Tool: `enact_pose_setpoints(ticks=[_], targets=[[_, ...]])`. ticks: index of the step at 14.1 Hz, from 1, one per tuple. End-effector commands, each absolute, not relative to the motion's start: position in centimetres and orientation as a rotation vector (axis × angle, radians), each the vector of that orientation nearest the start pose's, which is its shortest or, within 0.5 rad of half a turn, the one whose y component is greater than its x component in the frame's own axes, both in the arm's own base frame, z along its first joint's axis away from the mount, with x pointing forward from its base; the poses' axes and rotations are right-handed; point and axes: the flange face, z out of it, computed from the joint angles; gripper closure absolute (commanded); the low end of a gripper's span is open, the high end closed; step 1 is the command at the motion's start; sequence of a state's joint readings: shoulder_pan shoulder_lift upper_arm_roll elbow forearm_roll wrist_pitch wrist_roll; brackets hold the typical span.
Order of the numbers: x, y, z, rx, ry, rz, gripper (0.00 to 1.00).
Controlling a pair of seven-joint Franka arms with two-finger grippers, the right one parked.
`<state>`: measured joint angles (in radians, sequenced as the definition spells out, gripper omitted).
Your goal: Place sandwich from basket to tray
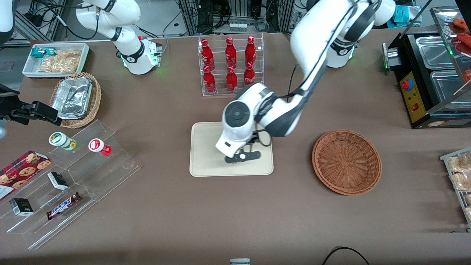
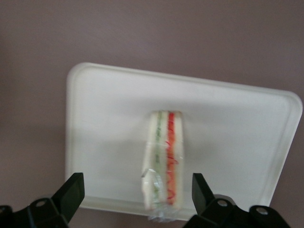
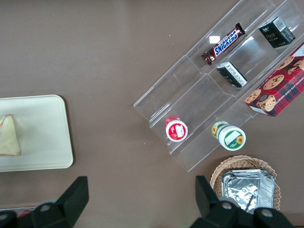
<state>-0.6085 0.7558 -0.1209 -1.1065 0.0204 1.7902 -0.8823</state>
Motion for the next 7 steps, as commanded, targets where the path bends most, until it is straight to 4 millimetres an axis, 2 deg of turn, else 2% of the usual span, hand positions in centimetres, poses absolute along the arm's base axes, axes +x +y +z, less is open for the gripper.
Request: enact_pose_setpoints(ticks=[1,4,7], targets=[[58.8,-41.3,41.0,-3.082,-0.248,0.192,0.0],[59.6,-32.9,44.1,-3.085,-0.147,0.216,0.0],[58.5,-25.5,46.6,-3.075,-0.123,0.228,0.0]])
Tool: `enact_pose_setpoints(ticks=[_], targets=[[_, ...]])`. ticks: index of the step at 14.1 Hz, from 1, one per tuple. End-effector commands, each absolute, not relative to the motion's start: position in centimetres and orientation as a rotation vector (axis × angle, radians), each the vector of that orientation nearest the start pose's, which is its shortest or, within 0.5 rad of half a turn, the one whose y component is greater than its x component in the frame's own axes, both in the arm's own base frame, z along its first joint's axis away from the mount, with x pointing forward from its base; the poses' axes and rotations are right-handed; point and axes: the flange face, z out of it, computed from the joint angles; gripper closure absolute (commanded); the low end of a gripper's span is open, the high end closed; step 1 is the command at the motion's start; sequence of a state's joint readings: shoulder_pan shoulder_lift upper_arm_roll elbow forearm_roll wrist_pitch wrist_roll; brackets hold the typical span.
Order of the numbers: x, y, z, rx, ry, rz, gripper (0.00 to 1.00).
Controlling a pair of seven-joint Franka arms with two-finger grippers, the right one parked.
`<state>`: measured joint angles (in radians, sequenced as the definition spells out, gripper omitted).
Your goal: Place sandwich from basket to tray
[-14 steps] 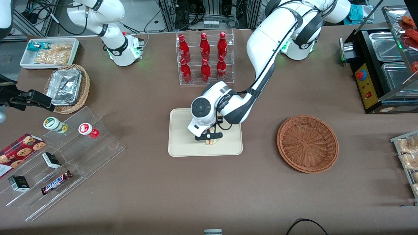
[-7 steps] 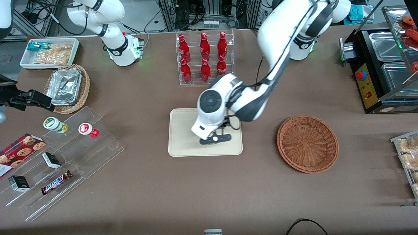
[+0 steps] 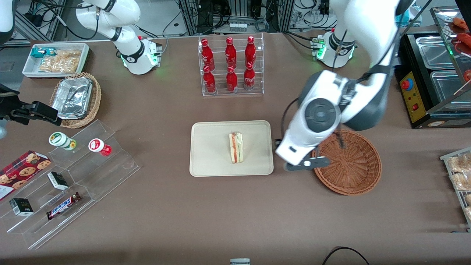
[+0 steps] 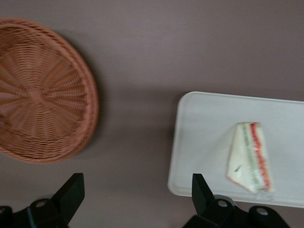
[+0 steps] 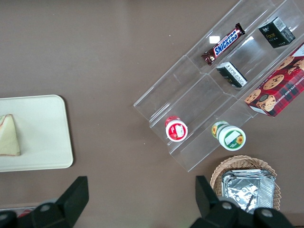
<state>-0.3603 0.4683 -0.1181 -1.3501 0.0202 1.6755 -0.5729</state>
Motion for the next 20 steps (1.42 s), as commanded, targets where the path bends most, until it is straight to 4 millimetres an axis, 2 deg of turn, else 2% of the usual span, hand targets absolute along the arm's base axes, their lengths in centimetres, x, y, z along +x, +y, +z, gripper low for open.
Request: enact_pose_setpoints(ticks=[1,4,7,10,13,15,20], targets=[[58.1,-22.9,47.5,-3.078,-0.11,0.224,0.0],[56.4,-15.2,51.3,-3.069,-0.071,0.276,0.0],[55.4,-10.8,55.8,-3.08,-0.137,0.217,0.0],[55.7,-8.9,58.4,-3.095,-0.184,0.138,0.0],[55.8,-8.4,59.0,-3.099,-0.154,0.124,0.0],[55.8,-7.1,59.3,-3.105,-0.133,0.124,0.0],[55.7,-7.1,61.5,-3.108,-0.144,0.091,0.0]])
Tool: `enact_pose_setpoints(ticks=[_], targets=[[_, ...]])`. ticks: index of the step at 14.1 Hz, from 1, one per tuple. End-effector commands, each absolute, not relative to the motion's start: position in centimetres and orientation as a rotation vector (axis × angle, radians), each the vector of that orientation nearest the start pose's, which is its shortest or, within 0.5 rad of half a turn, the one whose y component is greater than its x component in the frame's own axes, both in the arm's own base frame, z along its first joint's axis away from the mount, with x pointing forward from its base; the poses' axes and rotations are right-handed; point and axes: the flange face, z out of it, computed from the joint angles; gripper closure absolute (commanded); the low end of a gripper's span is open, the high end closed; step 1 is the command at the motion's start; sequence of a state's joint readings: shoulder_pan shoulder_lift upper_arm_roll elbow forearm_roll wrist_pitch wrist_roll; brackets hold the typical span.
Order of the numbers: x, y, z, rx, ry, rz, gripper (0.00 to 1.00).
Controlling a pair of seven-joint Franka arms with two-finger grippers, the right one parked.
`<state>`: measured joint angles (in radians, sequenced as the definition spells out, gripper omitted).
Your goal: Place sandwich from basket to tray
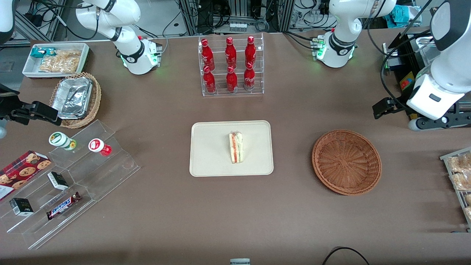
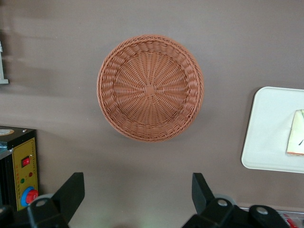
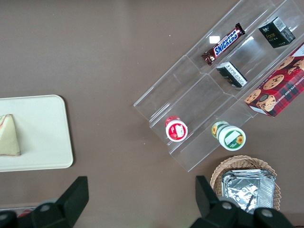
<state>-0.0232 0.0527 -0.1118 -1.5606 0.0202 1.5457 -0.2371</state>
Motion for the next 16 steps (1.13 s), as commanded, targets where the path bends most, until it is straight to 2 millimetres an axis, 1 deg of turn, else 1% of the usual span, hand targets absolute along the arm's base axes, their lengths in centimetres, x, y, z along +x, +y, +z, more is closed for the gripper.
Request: enact_pose_setpoints(ticks=[1,3,6,11,16], targets=[[55.5,-7.0,61.9,-3.108,-0.14,0.096,0.0],[54.7,-7.1,62.5,-3.099,-0.15,0.139,0.0],[53.6,-7.2,63.2,-3.094,-0.146,0.136,0.0],[52.0,-7.2,63.5,-3.091,-0.141,0.121,0.0],[52.1,-7.5,64.1,-3.148,-0.136,0.073,0.0]])
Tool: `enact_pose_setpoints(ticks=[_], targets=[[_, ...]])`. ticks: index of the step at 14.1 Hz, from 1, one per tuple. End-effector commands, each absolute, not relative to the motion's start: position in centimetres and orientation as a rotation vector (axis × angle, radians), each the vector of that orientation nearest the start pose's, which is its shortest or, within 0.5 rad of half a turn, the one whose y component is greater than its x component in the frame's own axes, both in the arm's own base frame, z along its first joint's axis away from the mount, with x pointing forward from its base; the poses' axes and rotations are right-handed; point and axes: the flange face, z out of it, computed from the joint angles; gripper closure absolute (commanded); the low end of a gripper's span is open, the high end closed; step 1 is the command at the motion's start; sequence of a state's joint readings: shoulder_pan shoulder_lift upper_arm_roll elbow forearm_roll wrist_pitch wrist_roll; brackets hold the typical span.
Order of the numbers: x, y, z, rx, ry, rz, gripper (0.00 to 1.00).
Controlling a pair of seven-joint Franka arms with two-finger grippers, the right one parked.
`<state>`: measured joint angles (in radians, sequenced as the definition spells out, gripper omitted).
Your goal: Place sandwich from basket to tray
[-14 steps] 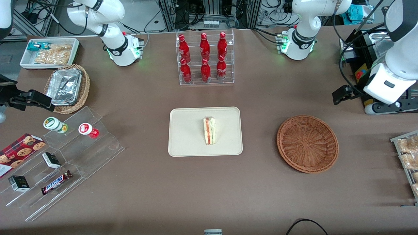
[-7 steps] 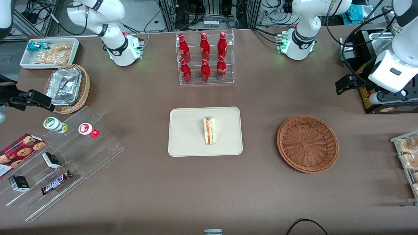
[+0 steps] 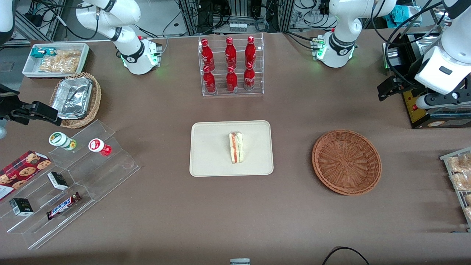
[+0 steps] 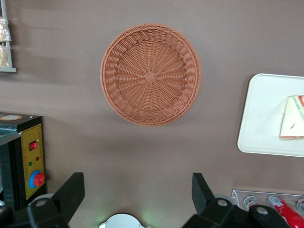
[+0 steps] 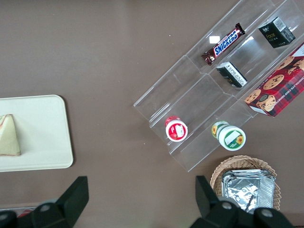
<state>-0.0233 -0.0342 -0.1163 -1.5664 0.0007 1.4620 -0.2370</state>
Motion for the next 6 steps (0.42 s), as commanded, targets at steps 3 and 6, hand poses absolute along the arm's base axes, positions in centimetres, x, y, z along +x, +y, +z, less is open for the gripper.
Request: enact_pose_setpoints(ticks=[3,6], targets=[[52.24,-7.46,64.12,-3.151,-0.133,0.066,0.0],[52.25,-7.38,64.05,-3.151,-0.136,0.068,0.0]])
